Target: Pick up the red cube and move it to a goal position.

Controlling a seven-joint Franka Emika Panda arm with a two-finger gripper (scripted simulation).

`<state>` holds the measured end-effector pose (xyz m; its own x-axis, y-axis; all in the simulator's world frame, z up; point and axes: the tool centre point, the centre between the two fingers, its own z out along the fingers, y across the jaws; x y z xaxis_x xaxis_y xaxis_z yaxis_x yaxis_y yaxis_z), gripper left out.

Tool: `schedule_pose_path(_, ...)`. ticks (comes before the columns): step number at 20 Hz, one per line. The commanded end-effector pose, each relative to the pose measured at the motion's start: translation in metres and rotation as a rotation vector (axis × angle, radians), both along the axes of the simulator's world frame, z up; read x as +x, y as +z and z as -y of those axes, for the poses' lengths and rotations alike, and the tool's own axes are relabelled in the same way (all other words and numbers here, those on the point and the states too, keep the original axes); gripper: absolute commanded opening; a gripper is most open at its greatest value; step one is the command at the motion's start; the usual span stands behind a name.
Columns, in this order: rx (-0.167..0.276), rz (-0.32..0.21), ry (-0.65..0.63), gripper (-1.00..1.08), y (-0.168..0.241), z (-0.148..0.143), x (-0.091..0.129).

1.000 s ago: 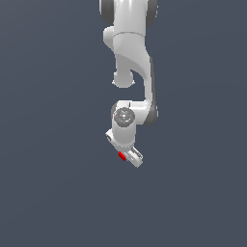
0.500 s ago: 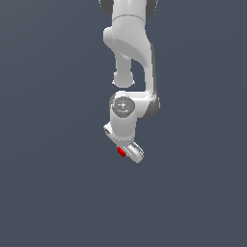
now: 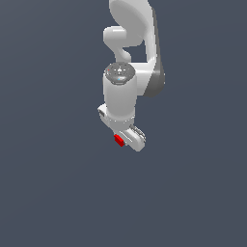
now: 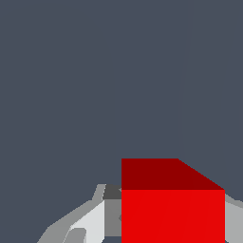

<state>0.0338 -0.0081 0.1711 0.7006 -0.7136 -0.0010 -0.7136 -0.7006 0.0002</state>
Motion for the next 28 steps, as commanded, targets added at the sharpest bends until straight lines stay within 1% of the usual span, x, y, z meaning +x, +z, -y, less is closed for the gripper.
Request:
schedule_pose_path(1,0.000,0.001,0.000,-1.00,0.031,0.002,0.000)
schedule_pose_path(9,-0.001,0.001,-0.001,-1.00,0.126,0.009,0.000)
schedule_pose_path(18,-0.001,0.001,0.000,-1.00,0.222,0.015,0.002)
schedule_pose_path(23,-0.001,0.001,0.000,-1.00,0.264,0.018,0.004)
schedule_pose_path(28,-0.001,0.001,0.001,-1.00,0.294,0.019,0.006)
